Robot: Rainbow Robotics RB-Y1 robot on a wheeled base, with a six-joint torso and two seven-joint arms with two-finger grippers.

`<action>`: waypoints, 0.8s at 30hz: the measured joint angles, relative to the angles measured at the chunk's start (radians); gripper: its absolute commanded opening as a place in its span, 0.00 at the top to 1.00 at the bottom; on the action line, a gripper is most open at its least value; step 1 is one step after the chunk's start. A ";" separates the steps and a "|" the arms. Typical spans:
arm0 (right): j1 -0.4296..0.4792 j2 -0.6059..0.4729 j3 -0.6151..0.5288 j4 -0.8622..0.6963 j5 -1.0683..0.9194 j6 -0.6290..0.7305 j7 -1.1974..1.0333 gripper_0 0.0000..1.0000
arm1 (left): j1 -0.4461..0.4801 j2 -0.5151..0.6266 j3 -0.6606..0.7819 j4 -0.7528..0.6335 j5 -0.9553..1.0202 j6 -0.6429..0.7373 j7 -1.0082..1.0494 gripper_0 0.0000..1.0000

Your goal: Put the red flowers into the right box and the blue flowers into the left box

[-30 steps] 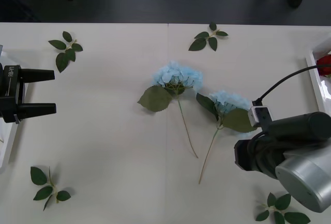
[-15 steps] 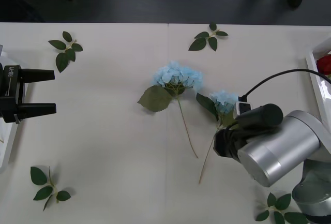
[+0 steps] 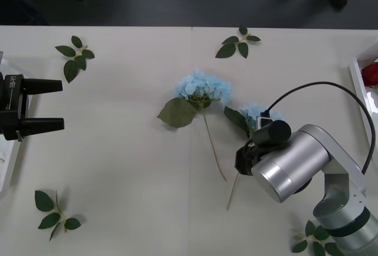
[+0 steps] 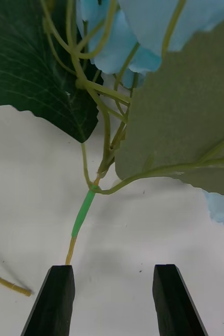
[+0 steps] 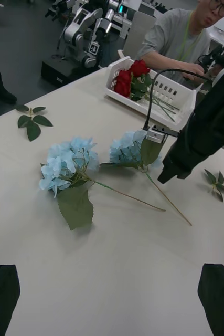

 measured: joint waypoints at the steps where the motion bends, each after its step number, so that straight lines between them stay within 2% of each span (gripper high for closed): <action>1: -0.001 0.003 0.000 0.013 0.000 -0.004 0.000 0.57 | 0.000 0.000 0.000 0.000 0.000 0.000 0.000 0.00; 12: -0.055 0.018 0.031 0.132 -0.003 -0.081 -0.003 0.57 | 0.000 0.000 0.000 0.000 0.000 0.000 0.000 0.00; 24: -0.066 0.018 0.041 0.135 -0.037 -0.082 -0.050 0.57 | 0.000 0.000 0.000 0.000 0.000 0.000 0.000 0.00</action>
